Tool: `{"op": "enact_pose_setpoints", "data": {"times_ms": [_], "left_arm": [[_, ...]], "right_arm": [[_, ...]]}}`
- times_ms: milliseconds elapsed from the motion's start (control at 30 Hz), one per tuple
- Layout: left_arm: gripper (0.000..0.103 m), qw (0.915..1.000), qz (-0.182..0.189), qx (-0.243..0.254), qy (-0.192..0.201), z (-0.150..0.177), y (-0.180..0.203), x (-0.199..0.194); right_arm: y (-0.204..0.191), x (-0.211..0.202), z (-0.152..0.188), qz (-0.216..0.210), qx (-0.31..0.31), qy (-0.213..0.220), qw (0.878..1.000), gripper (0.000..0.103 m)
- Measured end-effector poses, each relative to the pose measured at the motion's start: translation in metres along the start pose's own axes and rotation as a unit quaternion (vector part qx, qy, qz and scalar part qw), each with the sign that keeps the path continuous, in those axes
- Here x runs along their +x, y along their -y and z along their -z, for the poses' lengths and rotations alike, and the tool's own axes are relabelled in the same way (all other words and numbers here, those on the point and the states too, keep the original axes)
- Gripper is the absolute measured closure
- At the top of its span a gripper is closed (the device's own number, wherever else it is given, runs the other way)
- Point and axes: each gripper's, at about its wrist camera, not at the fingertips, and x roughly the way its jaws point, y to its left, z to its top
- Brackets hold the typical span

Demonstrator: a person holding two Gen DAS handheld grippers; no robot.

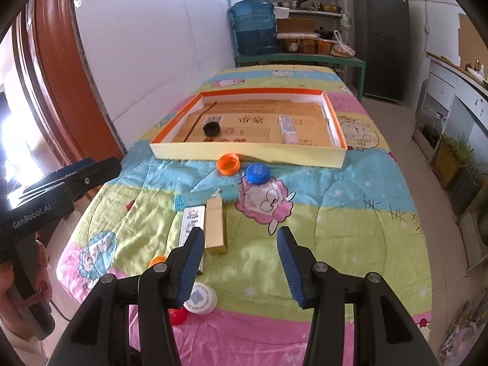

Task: Organize rigid objects
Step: 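Open the left gripper and move both tools back toward the remaining items, then close the right gripper on the white round QR-code container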

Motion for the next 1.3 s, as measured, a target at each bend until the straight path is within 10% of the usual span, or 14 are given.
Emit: {"op": "enact_pose_setpoints", "data": {"times_ms": [1167,1300], "left_arm": [[0.033,0.9922,0.068,0.078,-0.069,0.070,0.029,0.014],[0.032,0.9902,0.073,0.088,-0.080,0.070,0.036,0.022]], "right_arm": [[-0.035,0.023,0.055,-0.009,-0.107,-0.057,0.993,0.054],[-0.035,0.023,0.055,-0.006,-0.109,-0.051,0.993,0.068]]}}
